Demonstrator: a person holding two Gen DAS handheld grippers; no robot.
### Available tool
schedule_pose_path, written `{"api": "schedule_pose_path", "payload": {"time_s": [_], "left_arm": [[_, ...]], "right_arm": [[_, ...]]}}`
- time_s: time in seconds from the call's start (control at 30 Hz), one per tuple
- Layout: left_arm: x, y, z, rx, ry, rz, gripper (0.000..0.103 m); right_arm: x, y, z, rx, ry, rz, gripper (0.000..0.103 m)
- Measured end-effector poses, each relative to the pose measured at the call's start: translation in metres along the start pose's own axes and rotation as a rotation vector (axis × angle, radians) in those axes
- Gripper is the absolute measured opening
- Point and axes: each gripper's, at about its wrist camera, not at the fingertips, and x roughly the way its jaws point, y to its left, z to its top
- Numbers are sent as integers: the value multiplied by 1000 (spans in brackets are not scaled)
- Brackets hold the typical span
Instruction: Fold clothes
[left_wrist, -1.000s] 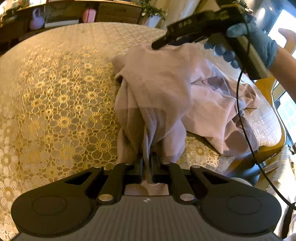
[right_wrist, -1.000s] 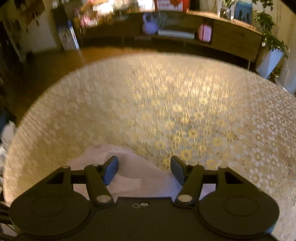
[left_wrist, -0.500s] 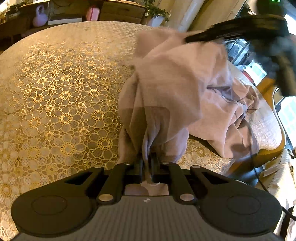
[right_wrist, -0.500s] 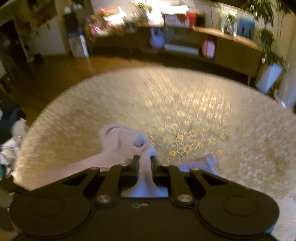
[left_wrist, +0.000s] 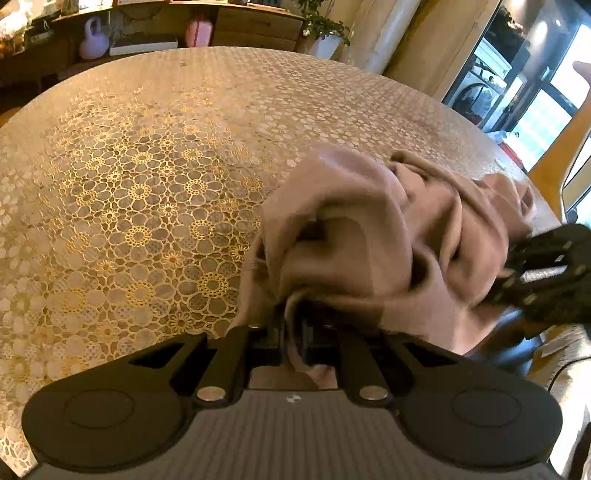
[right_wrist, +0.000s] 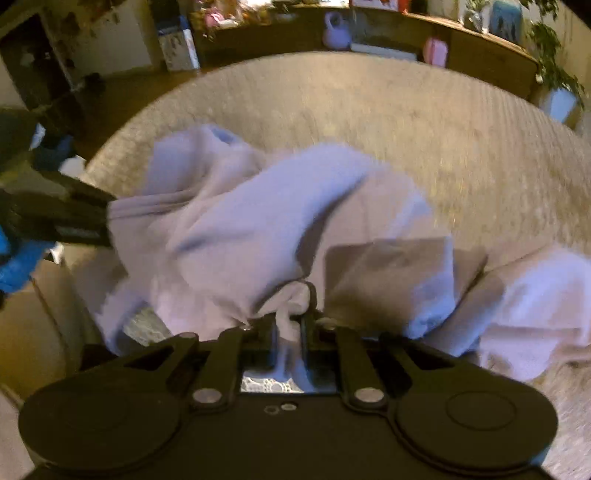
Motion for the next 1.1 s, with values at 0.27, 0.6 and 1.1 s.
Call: {"api": "schedule_pose_path", "payload": {"time_s": [0.27, 0.6, 1.1], "left_arm": [[2, -7, -3, 24, -9, 16, 6], [4, -4, -4, 26, -6, 5, 6], [-6, 3, 5, 23, -22, 47, 7]], "right_arm": [[-63, -9, 38, -53, -93, 64, 103], [-23, -90, 127, 270, -74, 65, 103], [48, -65, 99, 329, 107, 55, 103]]}}
